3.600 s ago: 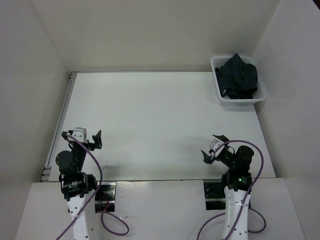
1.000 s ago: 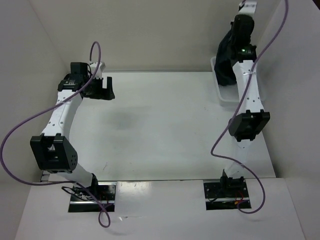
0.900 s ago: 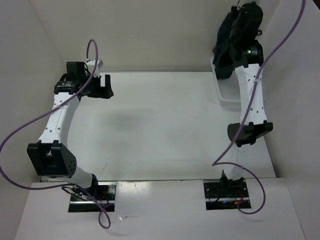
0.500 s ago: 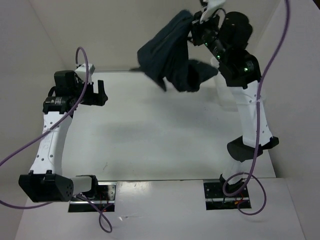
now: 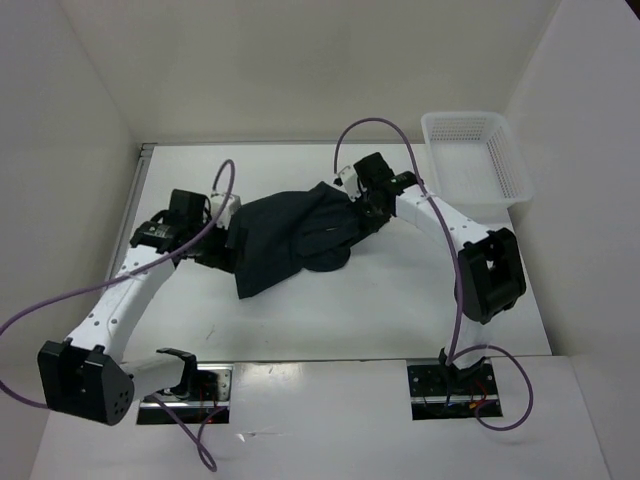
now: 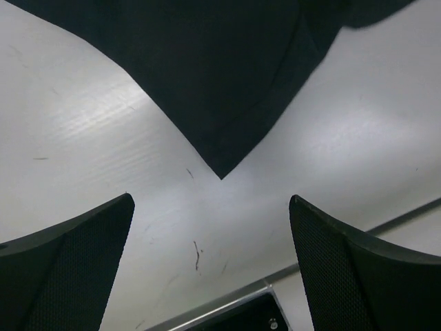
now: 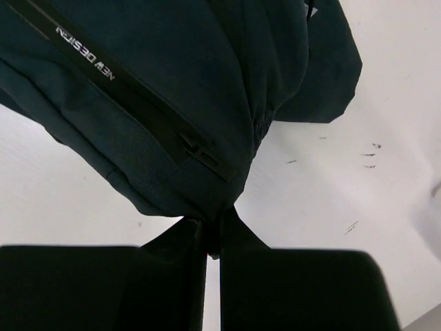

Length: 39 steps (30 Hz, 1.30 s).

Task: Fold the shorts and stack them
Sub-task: Move the shorts to the center of the board, then flatten the shorts out

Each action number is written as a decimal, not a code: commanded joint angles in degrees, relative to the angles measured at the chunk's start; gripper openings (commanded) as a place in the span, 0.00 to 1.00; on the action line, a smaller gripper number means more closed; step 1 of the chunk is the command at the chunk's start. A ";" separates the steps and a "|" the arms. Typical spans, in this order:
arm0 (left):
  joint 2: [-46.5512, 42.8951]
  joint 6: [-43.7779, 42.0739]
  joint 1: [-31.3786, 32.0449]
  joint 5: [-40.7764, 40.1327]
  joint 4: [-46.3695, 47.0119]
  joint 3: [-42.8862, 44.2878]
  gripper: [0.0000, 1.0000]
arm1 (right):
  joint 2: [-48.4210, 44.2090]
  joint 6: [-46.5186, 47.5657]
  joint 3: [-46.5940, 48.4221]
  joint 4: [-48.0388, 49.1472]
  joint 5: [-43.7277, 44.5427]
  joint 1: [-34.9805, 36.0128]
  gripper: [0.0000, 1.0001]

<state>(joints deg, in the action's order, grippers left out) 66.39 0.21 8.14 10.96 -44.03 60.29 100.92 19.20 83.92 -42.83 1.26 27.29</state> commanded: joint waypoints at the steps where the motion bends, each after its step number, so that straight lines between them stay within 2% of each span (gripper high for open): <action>1: 1.19 -0.21 4.33 -3.75 -1.15 -3.24 1.00 | -7.31 2.42 -1.12 2.49 0.68 0.75 0.02; 5: 4.79 -0.21 9.86 -6.74 4.46 -7.29 1.00 | -7.85 2.95 -1.13 2.49 0.68 0.75 0.02; 9: 8.84 -0.21 15.40 -16.20 14.13 -11.42 1.00 | -7.24 3.56 -1.65 1.96 0.15 0.75 0.02; 12: 12.44 -0.21 18.13 -18.42 19.06 -13.26 1.00 | -6.71 3.56 -1.65 1.96 -0.38 0.75 0.02; 15: 15.95 -0.21 18.14 -22.36 25.12 -14.67 1.00 | -6.18 3.56 -1.05 1.96 -0.38 0.75 0.02; 19: 19.91 -0.21 18.14 -22.57 26.80 -15.20 0.98 | -5.65 3.56 -1.04 1.96 -1.69 0.75 0.01; 22: 20.45 -0.21 18.14 -20.90 25.75 -15.99 0.80 | -5.04 3.56 -0.52 1.96 -1.70 0.75 0.01; 23: 20.45 -0.21 18.14 -20.11 24.88 -16.00 0.68 | -5.04 4.08 -0.51 1.96 -1.70 0.75 0.00; 26: 20.45 -0.21 18.14 -18.44 22.68 -18.62 0.51 | -5.04 4.09 0.10 1.96 -1.70 0.75 0.00; 27: 19.92 -0.21 18.14 -17.82 22.67 -18.63 0.29 | -4.43 4.09 0.10 1.96 -1.70 0.75 0.00; 29: 19.40 -0.21 18.14 -18.51 22.67 -19.51 0.01 | -4.42 4.09 1.50 2.48 -1.17 0.75 0.00; 31: 18.86 -0.21 18.14 -20.18 24.77 -20.04 0.00 | -3.11 2.60 2.91 3.79 1.46 0.75 0.00; 33: 18.34 -0.21 15.08 -25.88 29.84 -17.59 0.00 | -2.32 0.59 6.77 5.29 6.53 0.75 0.00; 35: 18.34 -0.21 11.22 -29.58 32.86 -9.44 0.00 | -1.34 -1.17 12.54 9.59 13.03 0.75 0.00; 36: 19.90 -0.21 6.58 -30.81 32.35 -4.53 0.00 | 0.13 -1.79 14.67 11.52 21.34 0.75 0.00; 37: 20.88 -0.21 4.45 -31.43 31.65 6.39 0.00 | 0.76 -1.80 19.13 15.98 25.77 0.75 0.00; 39: 23.59 -0.21 -0.55 -32.49 28.85 17.61 0.00 | 2.08 -1.80 24.77 19.35 32.90 0.23 0.00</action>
<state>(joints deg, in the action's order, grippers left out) 89.25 0.12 14.13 -14.98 -20.18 60.86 102.96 19.20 99.04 -36.53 17.39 27.75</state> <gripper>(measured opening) 0.008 0.067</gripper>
